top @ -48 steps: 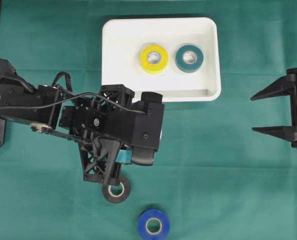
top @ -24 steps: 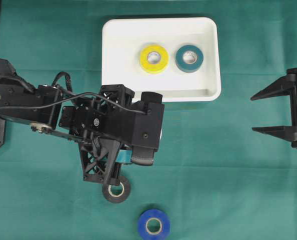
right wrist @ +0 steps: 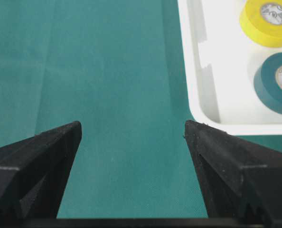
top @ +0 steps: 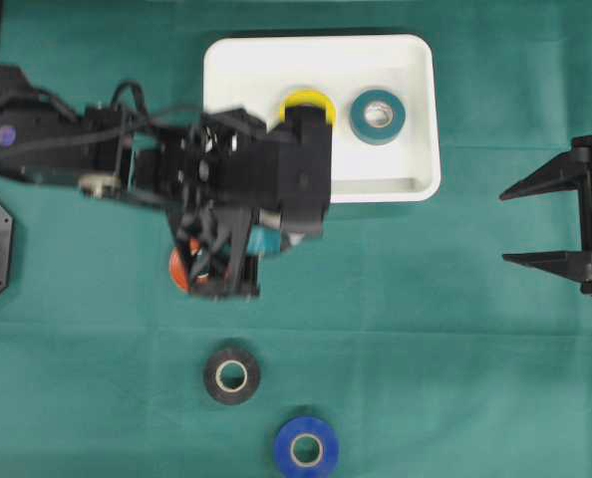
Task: Pick up the tape from a random location and place it into the white case.
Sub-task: 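Lift the white roll and carry it over the tray, then lower the white roll into the tray left of the yellow roll and release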
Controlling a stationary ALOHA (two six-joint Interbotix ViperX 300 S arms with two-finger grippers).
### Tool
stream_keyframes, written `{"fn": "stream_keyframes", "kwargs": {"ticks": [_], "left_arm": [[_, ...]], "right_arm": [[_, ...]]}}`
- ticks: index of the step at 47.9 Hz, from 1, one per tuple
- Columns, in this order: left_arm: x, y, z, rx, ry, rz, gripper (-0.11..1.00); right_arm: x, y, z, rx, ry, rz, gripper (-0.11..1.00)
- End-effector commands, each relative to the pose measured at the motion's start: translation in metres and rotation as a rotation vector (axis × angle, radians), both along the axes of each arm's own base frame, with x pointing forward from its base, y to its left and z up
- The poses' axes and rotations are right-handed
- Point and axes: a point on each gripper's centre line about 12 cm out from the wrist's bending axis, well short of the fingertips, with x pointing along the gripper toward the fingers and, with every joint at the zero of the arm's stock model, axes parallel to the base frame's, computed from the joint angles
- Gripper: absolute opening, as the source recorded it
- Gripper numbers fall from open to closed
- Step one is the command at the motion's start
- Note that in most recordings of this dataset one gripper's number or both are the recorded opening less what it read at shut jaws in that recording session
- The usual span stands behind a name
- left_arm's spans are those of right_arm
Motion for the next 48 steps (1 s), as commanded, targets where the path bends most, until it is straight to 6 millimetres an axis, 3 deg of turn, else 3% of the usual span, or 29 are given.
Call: {"fn": "stream_keyframes", "kwargs": {"ticks": [1, 13, 26, 35, 48], "left_arm": [[-0.004, 0.017, 0.021, 0.005, -0.058, 0.042, 0.24], [-0.012, 0.066, 0.015, 0.006, -0.027, 0.166, 0.24], [-0.020, 0.103, 0.013, 0.007, -0.022, 0.263, 0.24], [-0.024, 0.115, 0.013, 0.006, -0.021, 0.296, 0.24], [-0.024, 0.115, 0.013, 0.006, -0.021, 0.296, 0.24]], "right_arm": [[0.004, 0.000, 0.009, -0.003, -0.024, 0.004, 0.87], [0.004, 0.000, 0.008, -0.007, -0.017, 0.004, 0.87], [0.004, 0.000, 0.008, -0.009, -0.011, 0.003, 0.87], [0.004, 0.000, 0.008, -0.010, -0.010, 0.003, 0.87], [0.004, 0.000, 0.008, -0.009, -0.010, 0.002, 0.87]]}}
